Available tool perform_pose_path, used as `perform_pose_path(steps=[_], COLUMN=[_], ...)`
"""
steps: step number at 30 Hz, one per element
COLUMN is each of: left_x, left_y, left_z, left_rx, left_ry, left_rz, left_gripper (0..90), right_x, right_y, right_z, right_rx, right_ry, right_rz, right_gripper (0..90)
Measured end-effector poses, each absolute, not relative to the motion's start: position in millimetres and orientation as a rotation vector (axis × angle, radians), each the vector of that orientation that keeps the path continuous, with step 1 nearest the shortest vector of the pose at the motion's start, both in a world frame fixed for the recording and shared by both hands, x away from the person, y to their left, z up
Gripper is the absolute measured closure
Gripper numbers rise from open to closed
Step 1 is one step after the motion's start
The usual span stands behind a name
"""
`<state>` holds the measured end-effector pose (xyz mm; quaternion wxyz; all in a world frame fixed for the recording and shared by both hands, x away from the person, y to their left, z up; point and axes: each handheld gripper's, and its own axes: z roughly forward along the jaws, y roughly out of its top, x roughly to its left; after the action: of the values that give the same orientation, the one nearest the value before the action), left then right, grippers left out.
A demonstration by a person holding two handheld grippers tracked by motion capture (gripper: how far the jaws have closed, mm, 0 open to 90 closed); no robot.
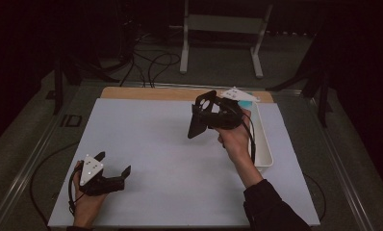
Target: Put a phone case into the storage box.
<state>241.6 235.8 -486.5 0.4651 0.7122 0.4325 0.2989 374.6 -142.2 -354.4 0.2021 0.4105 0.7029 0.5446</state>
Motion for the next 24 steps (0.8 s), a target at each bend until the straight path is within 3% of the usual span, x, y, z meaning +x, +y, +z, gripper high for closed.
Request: perform_pose_path(steps=[24], left_x=[240], left_y=[237], left_z=[-485], left_rx=[1.731], left_ry=[1.071], left_rz=[0.743], left_gripper=[0.1], right_x=[401], right_y=[-170], right_z=[-350], right_rx=[1.204], right_ry=[1.866], right_rz=[1.444], right_gripper=[14.2])
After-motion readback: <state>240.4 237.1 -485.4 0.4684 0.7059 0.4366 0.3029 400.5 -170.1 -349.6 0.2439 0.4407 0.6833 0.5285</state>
